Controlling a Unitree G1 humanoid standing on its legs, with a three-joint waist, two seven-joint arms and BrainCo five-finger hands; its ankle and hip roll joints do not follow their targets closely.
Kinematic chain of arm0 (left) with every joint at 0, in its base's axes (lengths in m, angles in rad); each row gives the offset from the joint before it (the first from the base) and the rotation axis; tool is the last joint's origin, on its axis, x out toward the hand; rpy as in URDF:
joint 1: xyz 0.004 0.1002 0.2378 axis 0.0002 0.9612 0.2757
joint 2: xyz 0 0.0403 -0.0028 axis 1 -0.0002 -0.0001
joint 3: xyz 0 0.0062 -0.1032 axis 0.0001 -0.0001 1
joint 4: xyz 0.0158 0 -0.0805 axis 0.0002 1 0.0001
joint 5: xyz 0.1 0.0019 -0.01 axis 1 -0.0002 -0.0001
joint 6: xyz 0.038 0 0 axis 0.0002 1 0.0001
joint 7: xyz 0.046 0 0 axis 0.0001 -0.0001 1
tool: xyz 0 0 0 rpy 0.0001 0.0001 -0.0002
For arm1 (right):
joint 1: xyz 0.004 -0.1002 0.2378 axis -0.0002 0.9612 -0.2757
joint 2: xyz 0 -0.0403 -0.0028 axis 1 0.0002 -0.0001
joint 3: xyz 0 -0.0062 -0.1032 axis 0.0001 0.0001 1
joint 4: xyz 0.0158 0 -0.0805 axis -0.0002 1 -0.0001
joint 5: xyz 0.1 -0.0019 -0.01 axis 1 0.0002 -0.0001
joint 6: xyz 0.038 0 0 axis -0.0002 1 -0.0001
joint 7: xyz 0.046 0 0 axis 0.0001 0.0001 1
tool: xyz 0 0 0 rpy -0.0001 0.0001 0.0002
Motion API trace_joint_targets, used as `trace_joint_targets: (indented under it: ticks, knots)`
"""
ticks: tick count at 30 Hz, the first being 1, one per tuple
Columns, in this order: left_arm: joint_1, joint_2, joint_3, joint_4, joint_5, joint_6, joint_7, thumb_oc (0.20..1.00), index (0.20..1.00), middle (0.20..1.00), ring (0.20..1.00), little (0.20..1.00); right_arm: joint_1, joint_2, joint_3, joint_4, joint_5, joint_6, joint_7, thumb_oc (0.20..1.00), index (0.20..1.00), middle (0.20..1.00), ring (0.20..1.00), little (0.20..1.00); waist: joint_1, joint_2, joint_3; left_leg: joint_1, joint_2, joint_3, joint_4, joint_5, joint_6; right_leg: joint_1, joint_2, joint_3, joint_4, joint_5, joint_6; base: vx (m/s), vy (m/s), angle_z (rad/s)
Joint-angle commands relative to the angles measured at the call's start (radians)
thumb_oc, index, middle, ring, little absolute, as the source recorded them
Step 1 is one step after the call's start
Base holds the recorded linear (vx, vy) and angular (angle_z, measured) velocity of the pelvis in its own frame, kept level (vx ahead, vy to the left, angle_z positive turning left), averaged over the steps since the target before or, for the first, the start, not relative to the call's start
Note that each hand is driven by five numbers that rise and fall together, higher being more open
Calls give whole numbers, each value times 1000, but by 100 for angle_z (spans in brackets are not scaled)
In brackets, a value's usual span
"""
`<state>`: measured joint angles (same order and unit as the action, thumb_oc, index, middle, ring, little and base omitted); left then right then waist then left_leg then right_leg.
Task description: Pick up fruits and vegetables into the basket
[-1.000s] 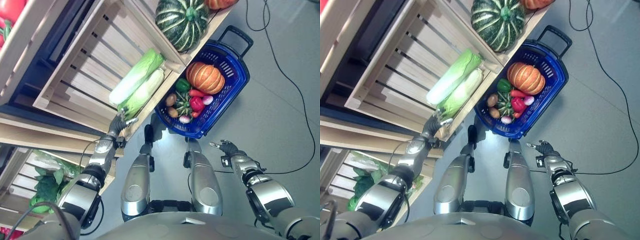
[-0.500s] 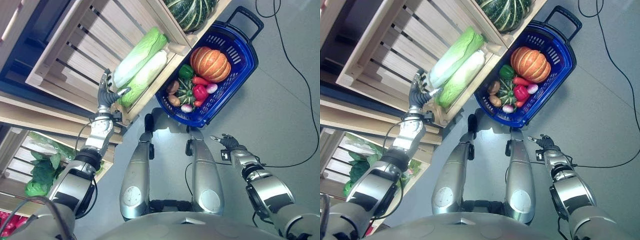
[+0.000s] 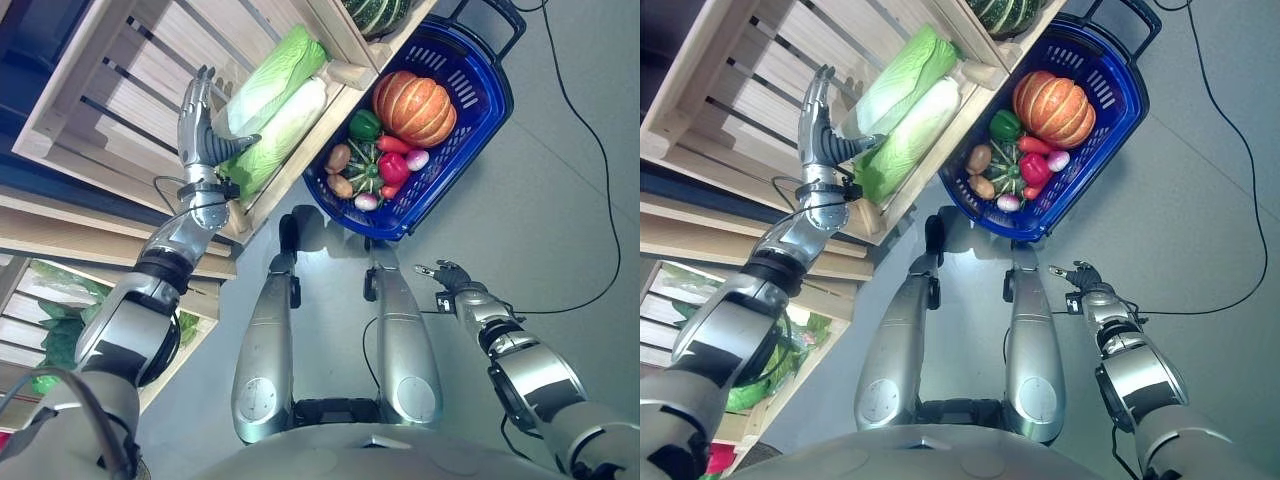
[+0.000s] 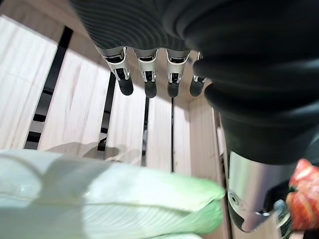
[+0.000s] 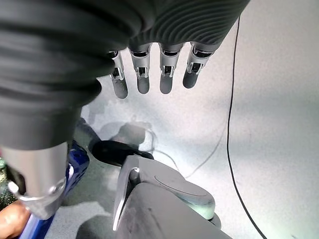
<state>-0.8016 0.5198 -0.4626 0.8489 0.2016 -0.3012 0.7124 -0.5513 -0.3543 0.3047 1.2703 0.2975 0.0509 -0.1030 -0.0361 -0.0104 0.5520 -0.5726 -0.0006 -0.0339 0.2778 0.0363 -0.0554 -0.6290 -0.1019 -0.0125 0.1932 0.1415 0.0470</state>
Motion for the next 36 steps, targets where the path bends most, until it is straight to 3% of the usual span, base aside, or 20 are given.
trace_joint_targets:
  ticks: [1,16,36]
  knots:
    - [-42,31,12,50,65,27,13,1000,1000,1000,1000,1000,3,-23,43,2,38,9,-1,1000,1000,1000,1000,1000,-4,4,-32,-46,-13,28,43,-33,11,0,40,-18,153,-136,4,-6,21,-14]
    - [-202,3,-54,342,-2,122,-145,1000,1000,1000,1000,1000,-67,-24,97,22,33,24,17,1000,1000,1000,1000,1000,-54,-10,-32,-75,4,45,55,-23,-1,-35,56,6,166,-137,0,1,18,-5]
    - [-221,-10,4,477,-116,167,-144,1000,1000,1000,1000,1000,-101,-15,122,30,42,37,20,1000,1000,1000,1000,1000,-61,-21,-32,-95,4,38,64,-18,-7,-56,68,10,185,-144,-1,2,2,-1]
